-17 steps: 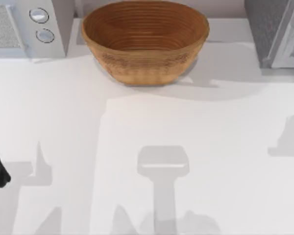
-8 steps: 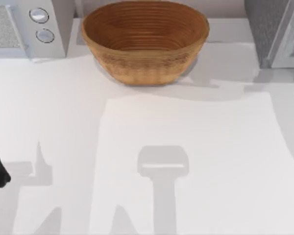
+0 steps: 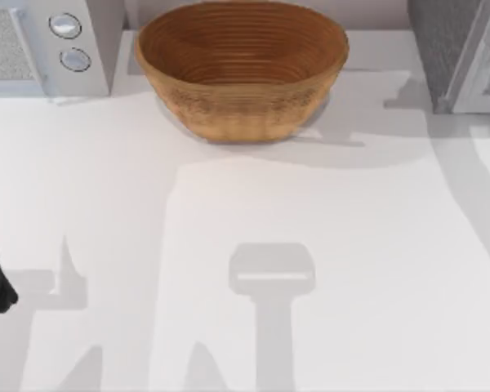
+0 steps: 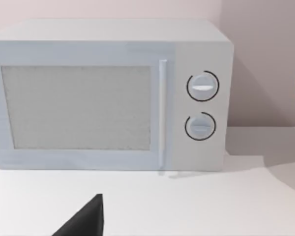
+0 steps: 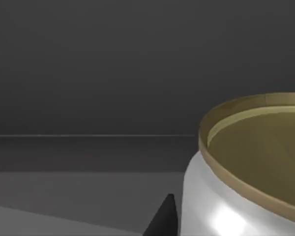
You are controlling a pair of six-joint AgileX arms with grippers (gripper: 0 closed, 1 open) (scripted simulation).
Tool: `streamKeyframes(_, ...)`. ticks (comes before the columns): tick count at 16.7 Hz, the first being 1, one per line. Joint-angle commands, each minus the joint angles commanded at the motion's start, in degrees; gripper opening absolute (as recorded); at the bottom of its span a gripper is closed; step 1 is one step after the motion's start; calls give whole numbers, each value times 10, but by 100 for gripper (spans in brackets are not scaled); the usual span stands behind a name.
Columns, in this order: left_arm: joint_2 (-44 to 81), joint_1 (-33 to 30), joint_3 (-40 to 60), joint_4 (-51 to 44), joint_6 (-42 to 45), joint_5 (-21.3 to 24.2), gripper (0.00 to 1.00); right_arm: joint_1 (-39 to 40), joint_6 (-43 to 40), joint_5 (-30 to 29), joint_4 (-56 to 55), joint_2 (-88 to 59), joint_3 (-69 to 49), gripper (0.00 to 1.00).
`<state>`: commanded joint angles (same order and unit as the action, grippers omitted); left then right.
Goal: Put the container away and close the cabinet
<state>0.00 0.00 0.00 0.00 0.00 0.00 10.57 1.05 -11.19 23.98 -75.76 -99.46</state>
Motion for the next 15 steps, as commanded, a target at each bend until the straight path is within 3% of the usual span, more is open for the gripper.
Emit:
streamKeyframes(8, 0, 0, 0, 0, 0, 0, 100, -4, 1, 2, 9, -22, -23, 0)
streamKeyframes(15, 0, 0, 0, 0, 0, 0, 100, -21, 1, 16, 68, -195, -255, 0)
